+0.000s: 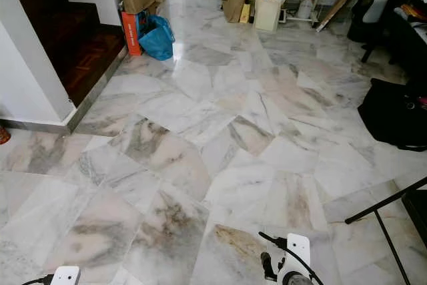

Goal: Hang hanger

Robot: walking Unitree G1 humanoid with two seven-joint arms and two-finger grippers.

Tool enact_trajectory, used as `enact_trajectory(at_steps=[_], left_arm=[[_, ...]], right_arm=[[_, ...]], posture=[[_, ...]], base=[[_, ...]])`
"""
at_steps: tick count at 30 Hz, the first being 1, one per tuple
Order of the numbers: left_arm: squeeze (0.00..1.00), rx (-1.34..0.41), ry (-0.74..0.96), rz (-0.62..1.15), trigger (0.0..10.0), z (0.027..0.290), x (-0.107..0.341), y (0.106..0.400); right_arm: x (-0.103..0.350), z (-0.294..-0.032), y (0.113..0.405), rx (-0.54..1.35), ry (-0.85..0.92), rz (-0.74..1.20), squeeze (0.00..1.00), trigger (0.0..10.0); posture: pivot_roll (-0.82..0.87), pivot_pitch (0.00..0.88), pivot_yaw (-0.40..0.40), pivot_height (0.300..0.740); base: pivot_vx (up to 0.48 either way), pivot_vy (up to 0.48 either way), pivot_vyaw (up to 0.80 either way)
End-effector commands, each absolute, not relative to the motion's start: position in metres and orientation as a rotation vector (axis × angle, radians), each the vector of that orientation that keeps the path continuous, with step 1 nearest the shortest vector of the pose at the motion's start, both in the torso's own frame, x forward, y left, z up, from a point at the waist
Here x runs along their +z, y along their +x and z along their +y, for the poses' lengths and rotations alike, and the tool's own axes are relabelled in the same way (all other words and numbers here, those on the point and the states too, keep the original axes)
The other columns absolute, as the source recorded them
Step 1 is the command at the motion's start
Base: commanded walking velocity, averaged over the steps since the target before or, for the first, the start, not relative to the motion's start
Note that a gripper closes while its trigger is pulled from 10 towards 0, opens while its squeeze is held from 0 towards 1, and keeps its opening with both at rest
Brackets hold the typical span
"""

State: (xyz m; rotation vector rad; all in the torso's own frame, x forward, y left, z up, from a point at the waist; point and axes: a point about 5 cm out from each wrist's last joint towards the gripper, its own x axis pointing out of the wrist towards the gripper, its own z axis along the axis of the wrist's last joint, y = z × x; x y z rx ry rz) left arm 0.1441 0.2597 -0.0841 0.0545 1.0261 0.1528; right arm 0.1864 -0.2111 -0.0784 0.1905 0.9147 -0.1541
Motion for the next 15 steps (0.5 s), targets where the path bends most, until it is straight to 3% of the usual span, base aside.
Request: enact_trajectory(at_steps=[1, 15], left_arm=[[0.0, 0.199, 0.033, 1.018, 10.0, 0.2645, -0.0833, 0.1423], [0.0, 0.201, 0.019, 1.001, 10.0, 0.2643, -0.0814, 0.1473]], right_arm=[[-0.0788, -0.2127, 0.1844, -0.161, 0.192, 0.913, 0.0, 10.0], [-0.0765, -0.2129, 0.1888, -0.159, 0.166, 0.897, 0.0, 10.0]], posture=[[-0.07, 0.0, -0.052, 0.74], [-0.07, 0.0, -0.052, 0.74]], base=[[0.0, 0.0, 0.0], [0.0, 0.0, 0.0]])
